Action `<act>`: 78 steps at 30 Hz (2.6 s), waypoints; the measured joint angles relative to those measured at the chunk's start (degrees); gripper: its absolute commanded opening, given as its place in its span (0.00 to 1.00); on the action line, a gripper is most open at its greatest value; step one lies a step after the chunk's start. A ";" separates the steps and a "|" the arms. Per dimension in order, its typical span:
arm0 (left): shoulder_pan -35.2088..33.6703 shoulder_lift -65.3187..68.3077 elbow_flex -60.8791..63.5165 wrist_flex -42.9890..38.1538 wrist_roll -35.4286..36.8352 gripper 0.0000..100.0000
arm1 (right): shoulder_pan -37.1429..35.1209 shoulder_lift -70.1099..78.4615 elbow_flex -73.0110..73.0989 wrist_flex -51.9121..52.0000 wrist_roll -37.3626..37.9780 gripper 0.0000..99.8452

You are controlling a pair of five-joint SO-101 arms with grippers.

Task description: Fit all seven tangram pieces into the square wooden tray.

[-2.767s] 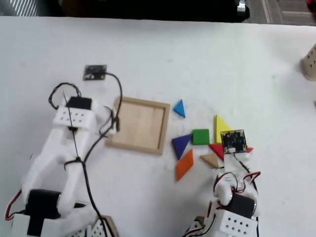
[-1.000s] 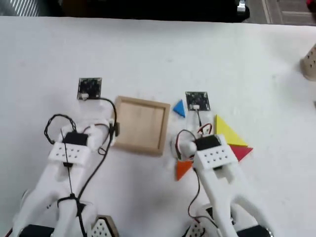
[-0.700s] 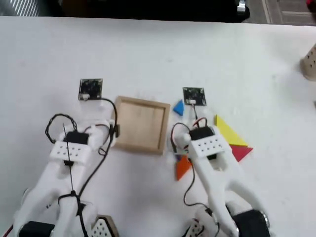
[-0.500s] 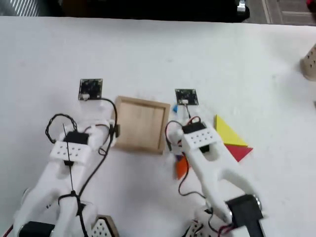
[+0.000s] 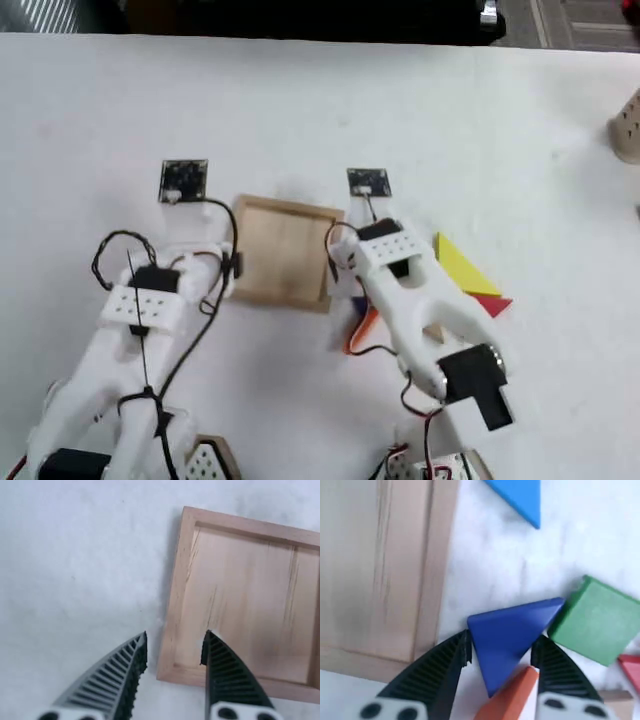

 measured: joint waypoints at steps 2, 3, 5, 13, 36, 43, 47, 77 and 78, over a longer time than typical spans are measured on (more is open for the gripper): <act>0.09 0.00 0.00 0.00 0.00 0.19 | 1.05 1.49 -1.49 0.00 2.64 0.20; 0.09 0.00 0.00 0.00 0.00 0.19 | 1.58 2.37 -2.55 0.00 4.13 0.20; 0.09 0.00 0.00 0.00 0.00 0.19 | 2.11 4.84 -4.84 -0.09 6.95 0.20; 0.00 0.00 0.00 0.00 0.00 0.19 | 3.34 14.95 -18.73 6.51 27.96 0.20; 0.00 0.35 0.00 0.00 0.00 0.19 | 8.26 16.18 -27.43 15.30 32.18 0.41; 0.09 0.53 0.00 0.00 0.00 0.19 | 7.30 16.18 -29.45 14.59 26.81 0.28; 0.09 0.53 0.00 0.00 0.00 0.19 | 7.12 17.76 -30.42 13.80 25.85 0.26; 0.09 0.53 0.00 0.00 0.00 0.19 | 5.80 28.48 -41.58 18.20 20.84 0.26; 0.09 0.53 0.00 0.00 0.00 0.19 | 6.15 28.48 -41.58 18.11 20.13 0.26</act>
